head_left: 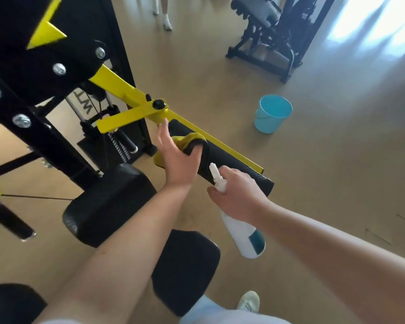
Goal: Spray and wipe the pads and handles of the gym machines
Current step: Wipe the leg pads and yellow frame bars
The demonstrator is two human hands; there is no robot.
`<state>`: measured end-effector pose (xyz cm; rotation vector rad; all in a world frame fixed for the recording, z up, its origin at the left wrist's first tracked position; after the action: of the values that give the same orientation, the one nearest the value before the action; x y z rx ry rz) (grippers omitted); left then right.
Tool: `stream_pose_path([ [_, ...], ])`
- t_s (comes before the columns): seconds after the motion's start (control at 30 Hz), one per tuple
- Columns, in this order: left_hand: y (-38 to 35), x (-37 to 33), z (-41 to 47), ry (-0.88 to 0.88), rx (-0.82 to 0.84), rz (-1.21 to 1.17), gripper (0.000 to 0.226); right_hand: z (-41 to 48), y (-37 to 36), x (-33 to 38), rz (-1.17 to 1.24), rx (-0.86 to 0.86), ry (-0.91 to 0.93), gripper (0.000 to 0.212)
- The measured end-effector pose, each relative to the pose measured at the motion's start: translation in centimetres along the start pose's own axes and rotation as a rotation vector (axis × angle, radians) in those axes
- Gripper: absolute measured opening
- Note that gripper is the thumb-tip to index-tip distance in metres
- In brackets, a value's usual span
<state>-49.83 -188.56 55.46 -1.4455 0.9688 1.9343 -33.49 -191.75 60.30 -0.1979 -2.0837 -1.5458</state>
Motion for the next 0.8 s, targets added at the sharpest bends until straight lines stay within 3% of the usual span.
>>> stream_pose_path([
  [0.13, -0.6, -1.2, 2.4, -0.160, -0.056, 0.043, 0.075, 1.3, 0.8, 0.0, 0.031, -0.050, 0.005, 0.024],
  [0.2, -0.9, -0.8, 3.1, -0.167, 0.115, 0.098, 0.056, 1.8, 0.9, -0.2, 0.047, -0.055, 0.002, 0.024],
  [0.3, -1.0, 0.6, 1.8, -0.402, 0.437, 0.232, 0.039, 1.9, 0.6, -0.3, 0.047, -0.047, 0.010, 0.023],
  [0.37, -0.4, 1.2, 1.1, -0.422, 0.328, 0.163, 0.029, 1.9, 0.4, -0.4, 0.039, -0.044, 0.008, 0.023],
  [0.4, 0.0, 1.3, 1.2, -0.393, 0.187, 0.143, 0.026, 2.0, 0.3, -0.5, 0.036, -0.046, 0.002, 0.024],
  [0.47, 0.0, 2.1, 1.7, -0.304, -0.024, 0.335, 0.039, 2.3, 0.2, -0.7, 0.046, -0.049, -0.014, 0.025],
  [0.53, -0.8, 3.1, 2.2, -0.065, -0.011, 0.508, 0.078, 2.6, 0.1, -1.0, 0.053, -0.050, -0.025, 0.026],
  [0.6, -1.9, 3.7, 2.6, 0.241, 0.080, 0.326, 0.105, 2.7, -0.1, -1.1, 0.035, -0.045, -0.025, 0.025],
  [0.67, -3.1, 3.5, 3.1, 0.459, 0.077, 0.085, 0.108, 2.8, -0.2, -1.3, 0.028, -0.044, -0.020, 0.026],
  [0.8, -5.2, 3.4, 3.3, 0.584, -0.305, -0.177, 0.087, 2.9, 0.0, -1.8, 0.085, -0.056, -0.029, 0.028],
])
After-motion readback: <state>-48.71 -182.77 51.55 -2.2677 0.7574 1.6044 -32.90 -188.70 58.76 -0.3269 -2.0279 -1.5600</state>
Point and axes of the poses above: each hand's wrist, its own z-axis towards the middle knuckle, its own y-axis out of the back of the hand, x = y × z, the point moved 2 cm from there along z, towards the middle knuckle, and after that the axes turned 2 degrees about -x, right-handed, at the moved point
